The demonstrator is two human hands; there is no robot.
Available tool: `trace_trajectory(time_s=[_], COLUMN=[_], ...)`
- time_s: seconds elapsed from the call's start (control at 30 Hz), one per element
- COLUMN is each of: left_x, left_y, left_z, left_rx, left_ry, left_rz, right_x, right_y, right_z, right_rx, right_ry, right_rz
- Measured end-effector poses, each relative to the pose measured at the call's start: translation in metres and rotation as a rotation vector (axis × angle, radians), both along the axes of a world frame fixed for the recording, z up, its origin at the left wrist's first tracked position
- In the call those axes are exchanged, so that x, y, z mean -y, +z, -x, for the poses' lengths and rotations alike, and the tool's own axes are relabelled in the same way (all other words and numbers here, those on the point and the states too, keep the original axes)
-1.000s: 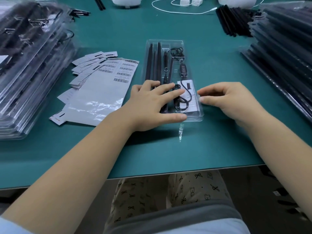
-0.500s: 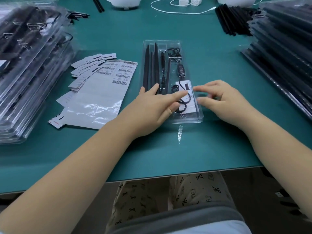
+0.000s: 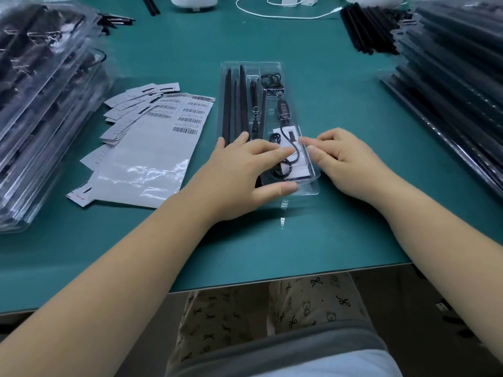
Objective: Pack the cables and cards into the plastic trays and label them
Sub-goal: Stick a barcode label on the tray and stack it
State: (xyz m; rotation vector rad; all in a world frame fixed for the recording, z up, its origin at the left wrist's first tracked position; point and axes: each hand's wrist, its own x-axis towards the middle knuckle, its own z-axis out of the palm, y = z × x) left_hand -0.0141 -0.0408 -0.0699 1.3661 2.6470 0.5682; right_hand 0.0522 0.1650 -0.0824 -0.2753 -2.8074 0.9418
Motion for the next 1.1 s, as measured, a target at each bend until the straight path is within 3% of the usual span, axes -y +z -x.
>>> trace_trajectory(time_s=[0.13,0.33,0.5,0.63,0.8,1.1], left_x=[0.0,0.001,0.0,0.001,0.001,0.0], left_y=[0.0,0.0,-0.001,-0.001,-0.001,-0.004], left_z=[-0.001,-0.002,-0.003,-0.002,-0.002,0.005], left_rx=[0.009,-0.003,-0.01,-0.035,-0.044,-0.135], left_ry=[-0.002,-0.004,-0.004,-0.006,-0.004,-0.045], left_rz=[-0.015,-0.04,-0.028,-0.027,-0.042,0.015], right_x=[-0.002,0.006,0.006,0.005,0.013,0.023], right_y=[0.007,0.004,0.003,0.009,0.016,0.008], right_z=[0.0,0.004,0.001,0.003,0.006,0.006], right_rx=[0.099,0.039,0.12,0.208,0.099,-0.051], right_ry=[0.036,-0.019,0.041,0.045,-0.023,-0.244], right_rz=[-0.023,0.047,-0.021,0.054,0.254,-0.051])
